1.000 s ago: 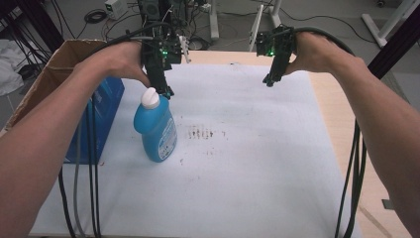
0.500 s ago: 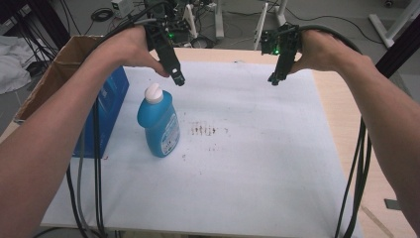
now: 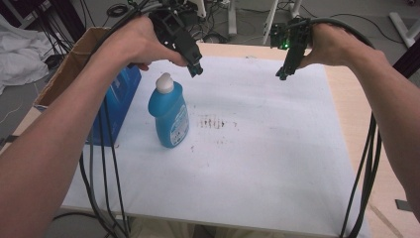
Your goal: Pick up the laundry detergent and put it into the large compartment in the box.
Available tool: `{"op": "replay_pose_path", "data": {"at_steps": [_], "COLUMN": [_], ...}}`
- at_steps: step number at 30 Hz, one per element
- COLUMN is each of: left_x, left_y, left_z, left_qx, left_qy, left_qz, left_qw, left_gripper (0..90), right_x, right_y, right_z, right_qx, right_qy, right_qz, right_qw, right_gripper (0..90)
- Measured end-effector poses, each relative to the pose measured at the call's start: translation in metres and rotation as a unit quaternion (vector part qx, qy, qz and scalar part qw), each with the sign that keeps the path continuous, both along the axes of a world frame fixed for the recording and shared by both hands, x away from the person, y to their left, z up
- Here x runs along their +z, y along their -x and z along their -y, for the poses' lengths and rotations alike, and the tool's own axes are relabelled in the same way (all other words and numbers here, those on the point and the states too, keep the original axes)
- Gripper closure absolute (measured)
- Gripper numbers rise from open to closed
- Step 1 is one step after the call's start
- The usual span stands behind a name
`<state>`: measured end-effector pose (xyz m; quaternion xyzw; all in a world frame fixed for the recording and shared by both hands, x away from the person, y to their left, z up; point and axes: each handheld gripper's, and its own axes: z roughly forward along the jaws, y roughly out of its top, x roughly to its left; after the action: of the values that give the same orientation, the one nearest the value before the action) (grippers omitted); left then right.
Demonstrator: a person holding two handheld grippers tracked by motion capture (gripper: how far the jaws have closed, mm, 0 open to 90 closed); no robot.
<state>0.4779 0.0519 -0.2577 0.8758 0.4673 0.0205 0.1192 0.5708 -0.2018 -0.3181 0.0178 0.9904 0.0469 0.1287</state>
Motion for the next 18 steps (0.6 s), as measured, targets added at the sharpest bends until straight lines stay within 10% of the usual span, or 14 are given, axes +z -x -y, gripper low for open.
{"op": "replay_pose_path", "data": {"at_steps": [18], "left_x": [-0.008], "left_y": [0.034], "left_z": [-0.005], "left_qx": [0.066], "left_qy": [-0.008], "left_qz": [-0.023], "left_qw": [0.9975], "left_gripper": [19.4], "right_x": [0.000], "right_y": [0.000], "right_z": [0.002], "right_qx": [0.000], "right_qy": [-0.002], "right_qz": [0.000], "right_qw": [1.0000], "right_gripper": [12.2]}}
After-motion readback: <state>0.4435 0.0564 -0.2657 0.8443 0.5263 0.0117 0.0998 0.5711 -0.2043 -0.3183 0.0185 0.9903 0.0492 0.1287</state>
